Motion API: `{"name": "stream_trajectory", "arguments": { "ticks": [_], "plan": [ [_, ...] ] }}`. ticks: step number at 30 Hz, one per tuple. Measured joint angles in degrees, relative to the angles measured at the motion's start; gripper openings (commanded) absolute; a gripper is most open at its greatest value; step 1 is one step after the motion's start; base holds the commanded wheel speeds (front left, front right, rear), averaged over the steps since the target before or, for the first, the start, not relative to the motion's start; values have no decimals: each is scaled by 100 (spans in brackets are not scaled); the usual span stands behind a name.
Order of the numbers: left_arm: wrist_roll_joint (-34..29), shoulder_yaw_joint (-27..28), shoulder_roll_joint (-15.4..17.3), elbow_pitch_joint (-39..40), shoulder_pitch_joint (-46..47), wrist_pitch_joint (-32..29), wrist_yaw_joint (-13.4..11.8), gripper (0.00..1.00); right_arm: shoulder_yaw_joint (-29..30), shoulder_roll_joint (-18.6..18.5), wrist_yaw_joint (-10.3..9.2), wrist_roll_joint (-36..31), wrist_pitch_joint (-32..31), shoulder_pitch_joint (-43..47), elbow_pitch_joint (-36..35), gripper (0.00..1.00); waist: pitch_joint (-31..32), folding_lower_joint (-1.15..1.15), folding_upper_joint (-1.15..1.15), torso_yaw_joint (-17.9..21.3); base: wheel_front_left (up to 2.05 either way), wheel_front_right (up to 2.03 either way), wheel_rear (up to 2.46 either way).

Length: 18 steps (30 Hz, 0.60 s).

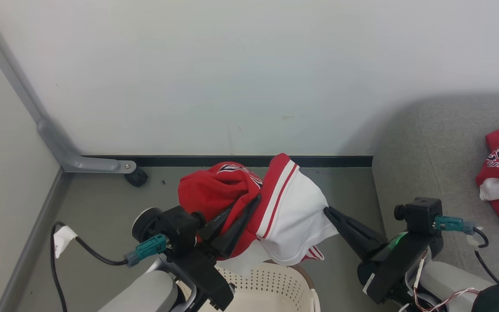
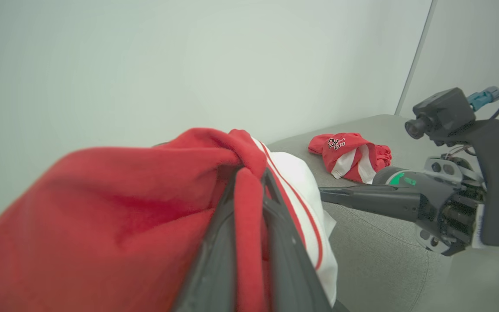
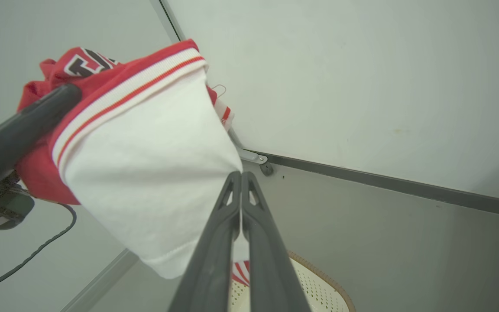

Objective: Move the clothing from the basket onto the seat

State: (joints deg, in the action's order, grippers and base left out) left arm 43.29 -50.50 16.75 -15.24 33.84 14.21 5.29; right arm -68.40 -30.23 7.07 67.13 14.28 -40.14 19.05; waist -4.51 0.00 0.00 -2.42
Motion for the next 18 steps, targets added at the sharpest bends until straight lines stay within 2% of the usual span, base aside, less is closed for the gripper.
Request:
{"name": "stream_trajectory", "arguments": {
  "ticks": [6,17,18],
  "plan": [
    [0,1,34,-18,-47,0,-26,0,524,-59,0,-1,0,223,-237,0,21,0,0,125,0,0,0],
    [0,-22,-12,-3,-65,0,-26,0,1112,-137,1,-188,0,620,-544,0,65,0,0,249,0,0,0],
    [0,-22,-13,-2,-67,0,-26,0,1168,-138,1,-222,0,653,-565,17,65,0,0,256,0,0,0]
  ]
}}
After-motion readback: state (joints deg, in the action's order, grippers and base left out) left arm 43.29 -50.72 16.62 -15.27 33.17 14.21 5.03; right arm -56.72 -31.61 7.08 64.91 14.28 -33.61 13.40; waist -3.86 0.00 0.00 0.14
